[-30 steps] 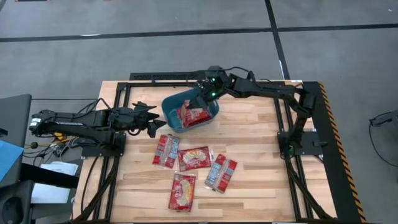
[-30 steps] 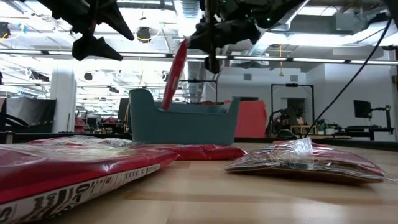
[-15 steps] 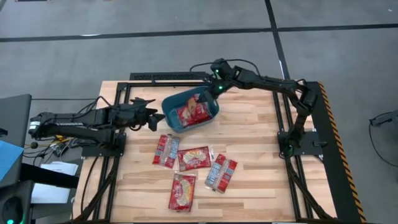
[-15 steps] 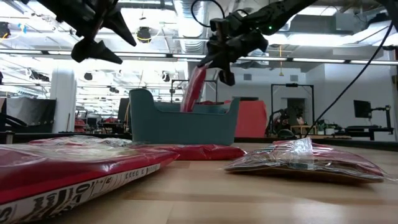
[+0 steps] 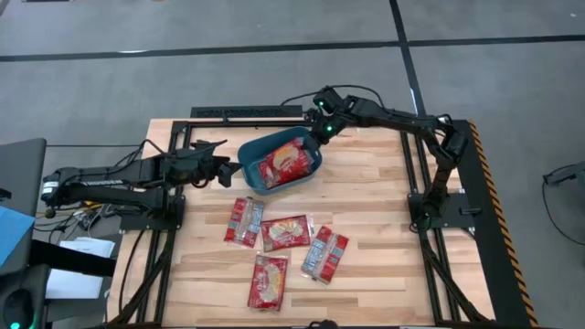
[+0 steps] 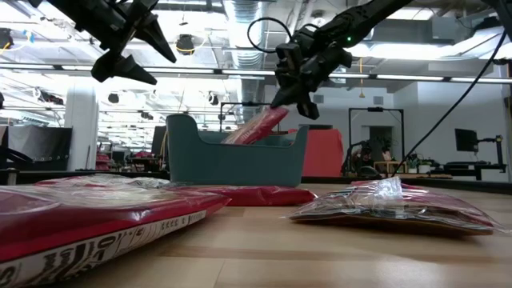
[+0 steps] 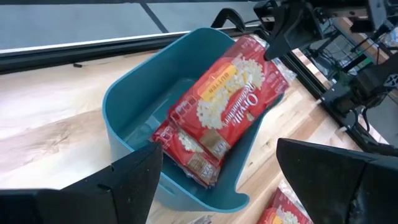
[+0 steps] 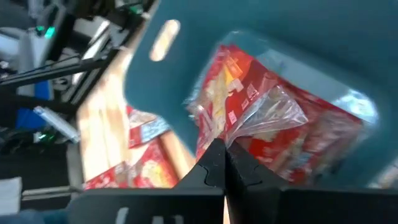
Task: Sort popcorn bags into baskets
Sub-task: Put the red popcorn bag into the blue bin
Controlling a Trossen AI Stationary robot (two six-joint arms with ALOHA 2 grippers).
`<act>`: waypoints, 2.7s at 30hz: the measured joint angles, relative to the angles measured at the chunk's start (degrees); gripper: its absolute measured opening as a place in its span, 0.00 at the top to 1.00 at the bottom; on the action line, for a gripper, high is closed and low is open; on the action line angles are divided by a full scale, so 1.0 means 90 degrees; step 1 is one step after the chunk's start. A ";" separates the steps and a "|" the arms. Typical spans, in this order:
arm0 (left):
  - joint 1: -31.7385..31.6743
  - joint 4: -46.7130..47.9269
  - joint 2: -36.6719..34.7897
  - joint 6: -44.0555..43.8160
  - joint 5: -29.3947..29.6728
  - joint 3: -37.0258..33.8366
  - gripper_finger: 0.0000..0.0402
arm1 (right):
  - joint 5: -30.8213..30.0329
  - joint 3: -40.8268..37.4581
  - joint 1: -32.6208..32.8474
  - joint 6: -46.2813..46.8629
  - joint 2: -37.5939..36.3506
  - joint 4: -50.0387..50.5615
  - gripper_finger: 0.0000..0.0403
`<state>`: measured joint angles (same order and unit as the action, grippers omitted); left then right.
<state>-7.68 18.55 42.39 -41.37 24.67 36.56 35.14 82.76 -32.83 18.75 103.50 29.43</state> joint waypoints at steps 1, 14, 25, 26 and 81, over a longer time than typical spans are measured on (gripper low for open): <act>-0.0012 0.0000 -0.0001 -0.0005 0.0001 0.0000 0.24 | -0.0095 0.0000 -0.0012 -0.0025 0.0000 0.0068 0.97; -0.0223 -0.0002 -0.0002 -0.0055 -0.0006 0.0000 0.24 | -0.0855 0.0000 -0.0026 -0.0317 0.0000 0.0255 0.87; -0.0380 0.0000 0.0000 -0.0052 -0.0023 0.0000 0.24 | -0.1255 0.0000 -0.0121 -0.0588 0.0000 0.0107 0.66; -0.0387 0.0000 0.0000 -0.0046 -0.0032 0.0000 0.24 | -0.1250 -0.0002 -0.0125 -0.0588 0.0000 0.0099 0.64; -0.0390 0.0476 -0.0002 0.0717 -0.1030 0.0000 0.24 | -0.2507 -0.2642 0.5232 -0.3257 -0.0010 -0.0058 0.30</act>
<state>-11.18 22.83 42.37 -34.92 15.40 36.56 12.58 58.98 14.26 -10.57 103.42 28.90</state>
